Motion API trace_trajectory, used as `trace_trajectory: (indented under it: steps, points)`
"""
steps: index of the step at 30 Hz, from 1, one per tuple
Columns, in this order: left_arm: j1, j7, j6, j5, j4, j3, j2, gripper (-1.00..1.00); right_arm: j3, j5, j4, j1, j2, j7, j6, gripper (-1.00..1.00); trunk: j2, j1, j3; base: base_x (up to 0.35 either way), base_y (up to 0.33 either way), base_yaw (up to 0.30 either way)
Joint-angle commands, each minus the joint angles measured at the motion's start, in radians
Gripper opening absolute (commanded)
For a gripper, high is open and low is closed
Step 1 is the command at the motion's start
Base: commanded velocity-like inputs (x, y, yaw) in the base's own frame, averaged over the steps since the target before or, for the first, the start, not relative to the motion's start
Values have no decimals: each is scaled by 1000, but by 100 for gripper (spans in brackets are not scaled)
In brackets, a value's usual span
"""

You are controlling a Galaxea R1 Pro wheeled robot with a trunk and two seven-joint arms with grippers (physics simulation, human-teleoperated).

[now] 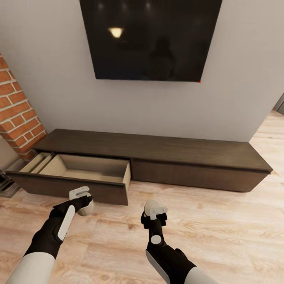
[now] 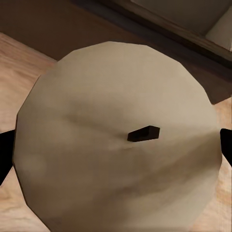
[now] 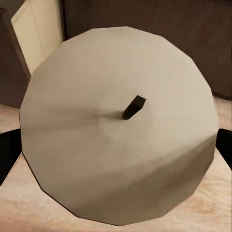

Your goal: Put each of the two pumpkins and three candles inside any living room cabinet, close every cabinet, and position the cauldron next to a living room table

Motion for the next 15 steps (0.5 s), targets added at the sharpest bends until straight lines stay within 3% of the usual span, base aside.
trace_trajectory:
  steps: [1, 15]
  points:
    - [0, 0, 0, -3, 0, 0, 0, -100, 0, 2, 0, 0, 0, 0, 0, -100, 0, 0, 1, 0, 0, 216]
    - [0, -8, -1, 0, 3, -1, 0, -100, 0, 3, 1, 0, 0, 0, 0, -100, 0, 0, 9, 0, 0, 173]
